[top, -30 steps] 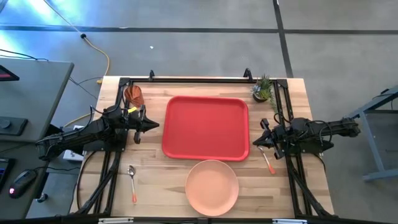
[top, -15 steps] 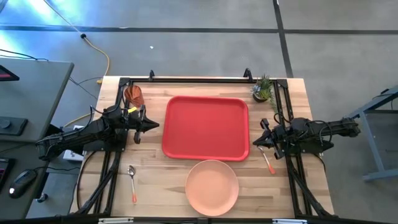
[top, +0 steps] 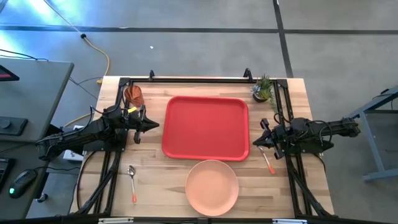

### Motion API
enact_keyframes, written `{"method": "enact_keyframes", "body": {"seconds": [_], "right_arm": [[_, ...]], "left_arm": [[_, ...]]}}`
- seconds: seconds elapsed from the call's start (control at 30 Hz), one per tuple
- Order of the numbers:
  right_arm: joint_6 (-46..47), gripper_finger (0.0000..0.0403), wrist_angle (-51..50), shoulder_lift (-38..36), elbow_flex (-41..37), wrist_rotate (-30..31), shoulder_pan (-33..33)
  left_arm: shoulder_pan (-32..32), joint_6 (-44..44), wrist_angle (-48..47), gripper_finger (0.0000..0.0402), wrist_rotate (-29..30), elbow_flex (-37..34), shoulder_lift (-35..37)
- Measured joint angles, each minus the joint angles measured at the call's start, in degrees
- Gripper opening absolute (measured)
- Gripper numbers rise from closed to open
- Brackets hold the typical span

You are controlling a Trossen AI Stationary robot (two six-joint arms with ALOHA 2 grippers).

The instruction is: Pick and place plate/cup/fork/spoon on tray

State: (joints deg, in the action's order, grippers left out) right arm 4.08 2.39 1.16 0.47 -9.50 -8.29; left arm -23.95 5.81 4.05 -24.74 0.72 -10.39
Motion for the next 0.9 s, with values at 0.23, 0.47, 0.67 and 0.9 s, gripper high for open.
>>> {"method": "enact_keyframes", "body": {"seconds": [0.23, 0.47, 0.67, 0.9], "right_arm": [[0.0, 0.0, 0.0, 0.0, 0.0, 0.0, 0.0], [0.0, 0.0, 0.0, 0.0, 0.0, 0.0, 0.0], [-8.2, 0.0, 1.3, 0.0, 0.0, 1.0, 0.0], [-2.1, 0.0, 14.3, 0.1, 0.0, 23.0, 0.0]], "left_arm": [[0.0, 7.5, 0.6, 0.0003, 0.0, 0.0, 0.0], [0.1, 27.5, 4.9, 0.0003, 8.7, 0.0, 0.0], [0.1, 39.6, 10.8, 0.0003, 21.4, 0.0, 0.0], [0.0, 43.4, 11.8, 0.0003, 30.2, 0.0, 0.0]]}}
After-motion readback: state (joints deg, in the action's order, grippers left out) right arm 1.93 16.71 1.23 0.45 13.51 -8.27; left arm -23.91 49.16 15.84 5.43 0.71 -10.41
